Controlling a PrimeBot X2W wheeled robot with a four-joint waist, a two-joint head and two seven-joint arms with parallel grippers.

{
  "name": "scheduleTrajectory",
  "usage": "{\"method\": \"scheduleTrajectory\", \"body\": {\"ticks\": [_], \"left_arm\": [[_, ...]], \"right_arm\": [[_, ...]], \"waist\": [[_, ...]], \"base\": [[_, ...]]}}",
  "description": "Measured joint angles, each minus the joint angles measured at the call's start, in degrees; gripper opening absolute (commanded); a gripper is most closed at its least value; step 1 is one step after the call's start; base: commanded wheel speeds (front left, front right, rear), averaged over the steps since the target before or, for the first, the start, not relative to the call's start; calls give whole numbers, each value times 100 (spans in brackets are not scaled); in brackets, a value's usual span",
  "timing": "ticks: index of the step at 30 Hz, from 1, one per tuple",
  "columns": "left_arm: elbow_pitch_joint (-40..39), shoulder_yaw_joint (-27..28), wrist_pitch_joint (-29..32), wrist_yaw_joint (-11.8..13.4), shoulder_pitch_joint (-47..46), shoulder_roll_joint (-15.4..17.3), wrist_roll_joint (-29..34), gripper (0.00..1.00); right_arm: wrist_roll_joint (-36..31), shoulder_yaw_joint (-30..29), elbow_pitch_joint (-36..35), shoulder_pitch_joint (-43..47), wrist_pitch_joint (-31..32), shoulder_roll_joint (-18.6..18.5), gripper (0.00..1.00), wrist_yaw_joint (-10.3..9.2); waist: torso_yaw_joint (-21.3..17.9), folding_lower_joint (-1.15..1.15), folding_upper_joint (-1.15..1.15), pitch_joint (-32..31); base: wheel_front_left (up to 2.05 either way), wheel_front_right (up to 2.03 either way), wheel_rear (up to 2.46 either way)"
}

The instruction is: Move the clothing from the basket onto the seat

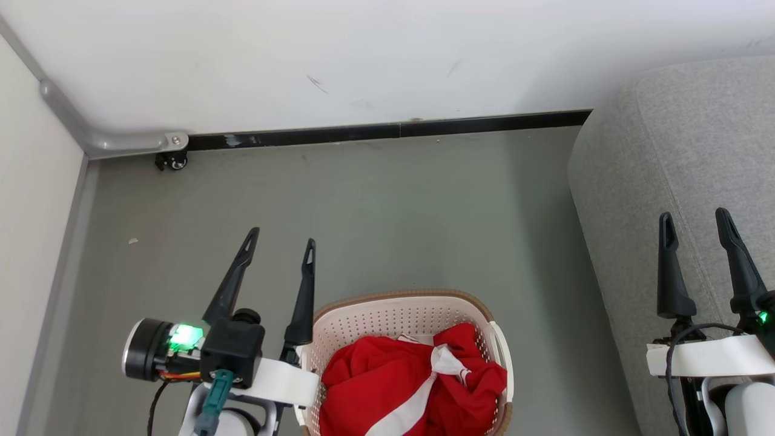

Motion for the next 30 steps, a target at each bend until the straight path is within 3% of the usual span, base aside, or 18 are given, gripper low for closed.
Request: {"method": "scheduleTrajectory", "body": {"ticks": [11, 30], "left_arm": [[4, 275, -23, 10, 258, 137, -257, 100], [231, 713, 89, 92, 1117, 318, -692, 100]], "right_arm": [[-119, -29, -126, 207, 25, 9, 100, -1], [-245, -133, -434, 878, 582, 58, 100, 0]], "waist": [[-23, 0, 0, -243], [-178, 0, 0, -883]], "base": [[0, 0, 0], [0, 0, 0]]}}
